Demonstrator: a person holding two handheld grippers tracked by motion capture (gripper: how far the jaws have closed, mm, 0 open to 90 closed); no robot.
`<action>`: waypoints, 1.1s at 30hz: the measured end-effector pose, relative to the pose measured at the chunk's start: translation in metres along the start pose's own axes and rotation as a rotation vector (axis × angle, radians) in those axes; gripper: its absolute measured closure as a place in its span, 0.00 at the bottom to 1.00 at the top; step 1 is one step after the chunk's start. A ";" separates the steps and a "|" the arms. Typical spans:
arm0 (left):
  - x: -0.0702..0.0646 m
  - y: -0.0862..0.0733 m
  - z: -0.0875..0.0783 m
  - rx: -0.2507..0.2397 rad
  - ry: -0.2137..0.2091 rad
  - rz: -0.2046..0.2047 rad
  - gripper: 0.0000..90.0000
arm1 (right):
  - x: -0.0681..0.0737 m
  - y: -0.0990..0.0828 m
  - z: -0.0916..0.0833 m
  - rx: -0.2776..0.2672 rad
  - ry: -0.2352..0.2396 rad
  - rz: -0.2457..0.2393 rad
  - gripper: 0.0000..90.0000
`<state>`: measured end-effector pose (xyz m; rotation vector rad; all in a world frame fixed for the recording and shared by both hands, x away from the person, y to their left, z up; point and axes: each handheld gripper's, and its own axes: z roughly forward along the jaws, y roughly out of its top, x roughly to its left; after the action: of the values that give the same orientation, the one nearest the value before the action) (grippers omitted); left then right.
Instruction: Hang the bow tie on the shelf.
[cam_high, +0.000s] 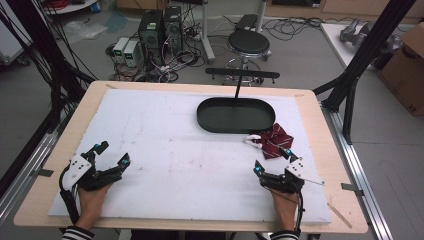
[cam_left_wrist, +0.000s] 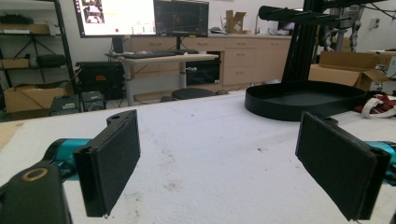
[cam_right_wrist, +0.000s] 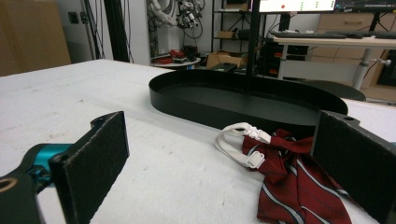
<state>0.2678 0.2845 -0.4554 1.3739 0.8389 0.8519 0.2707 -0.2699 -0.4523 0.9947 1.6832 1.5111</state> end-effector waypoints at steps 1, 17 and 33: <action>0.000 0.000 0.000 0.000 0.000 0.001 0.16 | 0.000 0.000 0.000 0.000 0.000 0.002 0.03; 0.000 0.000 0.000 0.004 -0.001 0.004 0.16 | -0.002 0.000 0.000 -0.004 -0.010 0.020 0.04; 0.000 0.000 0.001 0.007 0.001 0.000 0.16 | -0.006 0.013 0.008 0.117 0.008 -0.009 0.03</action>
<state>0.2687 0.2842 -0.4552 1.3794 0.8433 0.8500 0.2821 -0.2702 -0.4401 1.0413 1.7967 1.4258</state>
